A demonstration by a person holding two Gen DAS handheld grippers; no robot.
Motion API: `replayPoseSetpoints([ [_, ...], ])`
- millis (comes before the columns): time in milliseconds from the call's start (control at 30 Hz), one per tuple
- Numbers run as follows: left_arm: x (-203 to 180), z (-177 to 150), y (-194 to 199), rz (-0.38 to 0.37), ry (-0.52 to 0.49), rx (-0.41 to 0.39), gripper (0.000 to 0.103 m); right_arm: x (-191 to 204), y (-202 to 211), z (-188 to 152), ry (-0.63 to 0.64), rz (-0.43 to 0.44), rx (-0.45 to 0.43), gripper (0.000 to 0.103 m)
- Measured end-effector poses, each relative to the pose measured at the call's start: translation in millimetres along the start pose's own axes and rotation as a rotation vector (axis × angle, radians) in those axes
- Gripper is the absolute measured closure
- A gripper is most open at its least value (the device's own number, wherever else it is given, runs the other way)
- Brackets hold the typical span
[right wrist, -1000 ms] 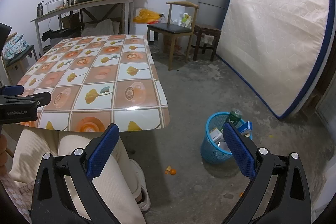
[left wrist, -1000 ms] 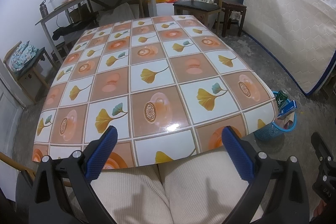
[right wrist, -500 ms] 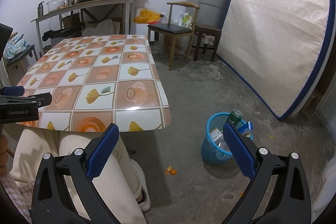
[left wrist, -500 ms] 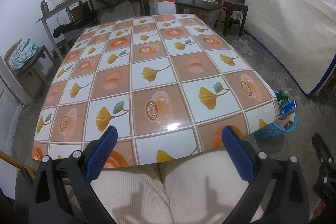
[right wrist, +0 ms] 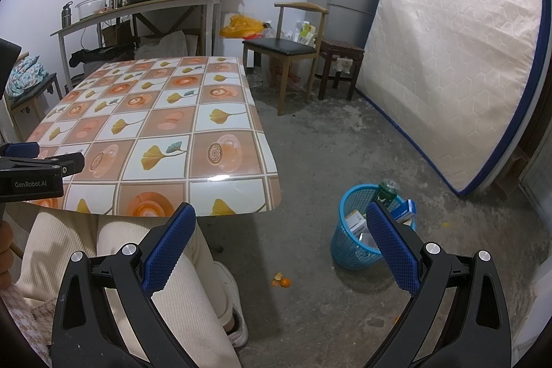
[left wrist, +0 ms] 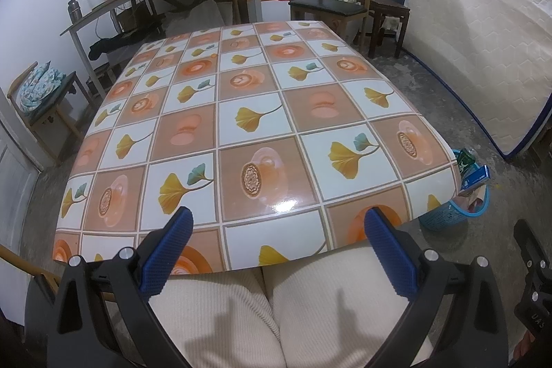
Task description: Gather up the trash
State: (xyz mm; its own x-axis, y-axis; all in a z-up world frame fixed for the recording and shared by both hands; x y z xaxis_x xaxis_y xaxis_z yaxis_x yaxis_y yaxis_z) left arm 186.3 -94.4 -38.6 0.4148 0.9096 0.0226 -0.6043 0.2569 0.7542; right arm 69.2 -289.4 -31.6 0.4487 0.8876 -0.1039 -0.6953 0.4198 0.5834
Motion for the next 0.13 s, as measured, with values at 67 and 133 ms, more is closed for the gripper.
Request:
replayPoseSetpoints([
  [67,1.2,-1.8,0.7,0.002,0.001,0.002,0.006,0.2,0.2,0.1,0.001,-0.001,-0.001,0.008],
  [133,2.7,-4.6,1.4,0.006,0.002,0.005,0.006,-0.4,0.0,0.1,-0.001,0.000,0.000,0.008],
])
Point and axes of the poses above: each gripper's, at about its wrist camera, not at the fingertips, and y roughly against the way its jaws point, x to its left, z to its top, the point moved 3 cm from there along -y, roughly the way its jaws point, and after that the axes turned 3 degrees about -z, right-handed, at the moved point
